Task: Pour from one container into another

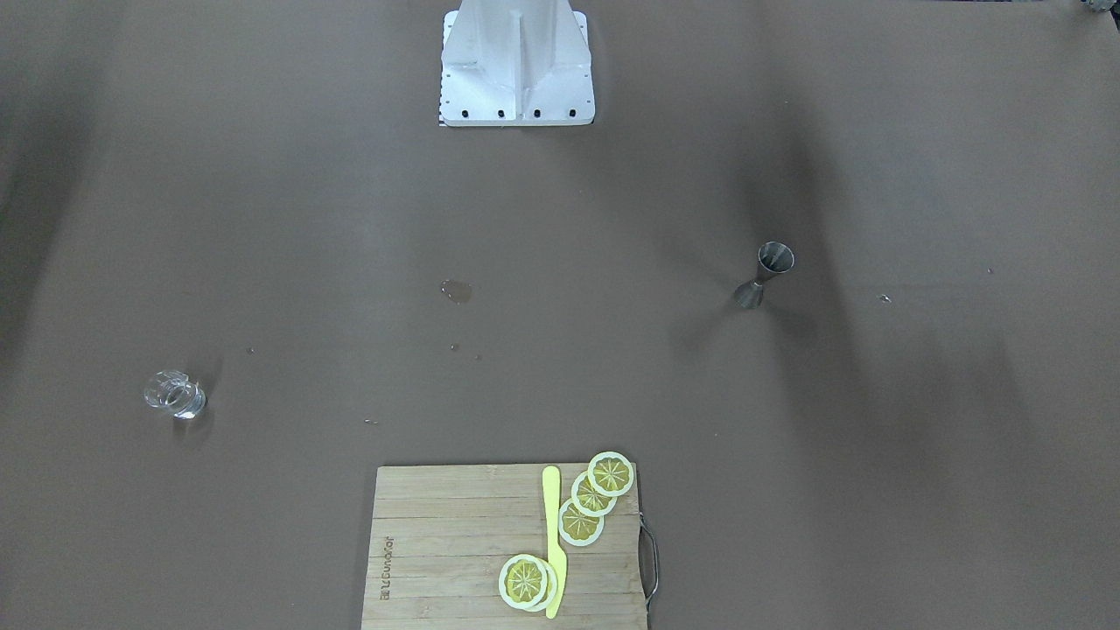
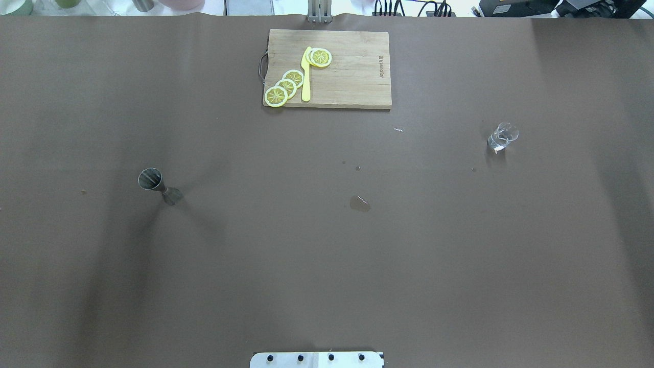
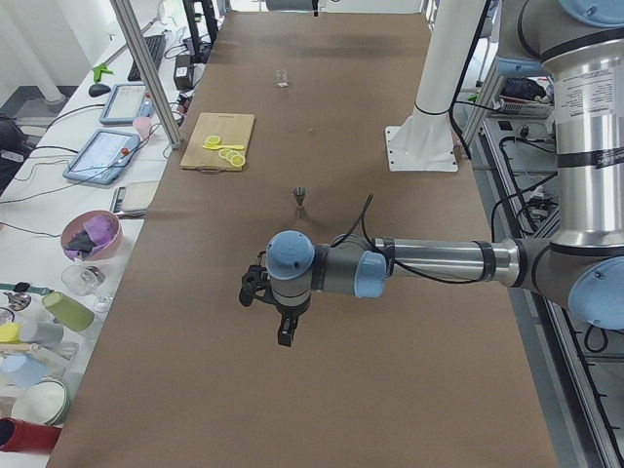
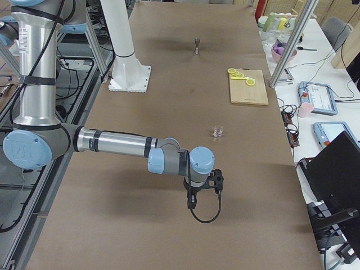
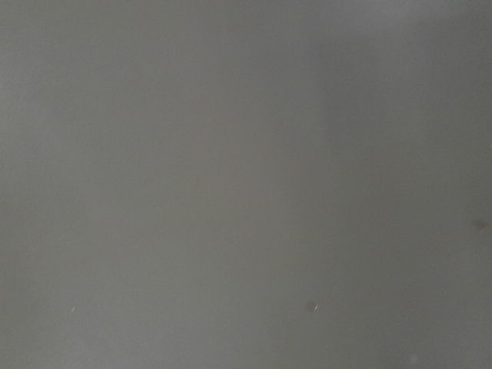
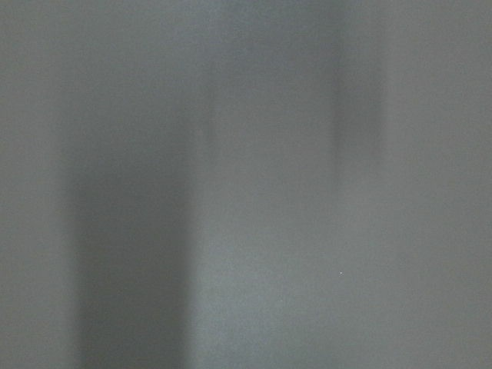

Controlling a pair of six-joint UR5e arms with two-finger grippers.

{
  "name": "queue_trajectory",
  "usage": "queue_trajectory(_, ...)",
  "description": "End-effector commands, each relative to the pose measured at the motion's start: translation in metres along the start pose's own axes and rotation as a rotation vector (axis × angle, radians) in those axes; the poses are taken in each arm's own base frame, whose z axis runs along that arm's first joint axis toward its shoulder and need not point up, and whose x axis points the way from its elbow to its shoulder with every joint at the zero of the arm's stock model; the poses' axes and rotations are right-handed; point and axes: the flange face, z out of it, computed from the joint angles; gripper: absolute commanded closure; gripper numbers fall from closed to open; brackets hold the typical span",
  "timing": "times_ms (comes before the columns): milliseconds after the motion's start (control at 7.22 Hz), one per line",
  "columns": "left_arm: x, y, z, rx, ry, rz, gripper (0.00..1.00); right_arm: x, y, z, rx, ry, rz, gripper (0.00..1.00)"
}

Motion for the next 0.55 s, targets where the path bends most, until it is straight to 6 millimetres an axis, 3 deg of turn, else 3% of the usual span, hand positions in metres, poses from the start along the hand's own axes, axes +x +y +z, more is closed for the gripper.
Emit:
queue_trajectory(0, -0.004, 0.014, -0.001, -0.001, -0.009, -0.008, 0.01, 0.000, 0.000, 0.002, -0.004, 0.001, -0.002, 0.00)
queue_trajectory(277, -0.003, 0.007, -0.001, 0.004, -0.010, -0.020, 0.01, 0.002, 0.001, 0.004, -0.009, 0.001, -0.004, 0.00)
queue_trajectory(416, -0.005, 0.007, -0.001, 0.003, -0.010, -0.026, 0.01, -0.009, -0.004, 0.004, -0.008, 0.000, -0.038, 0.00)
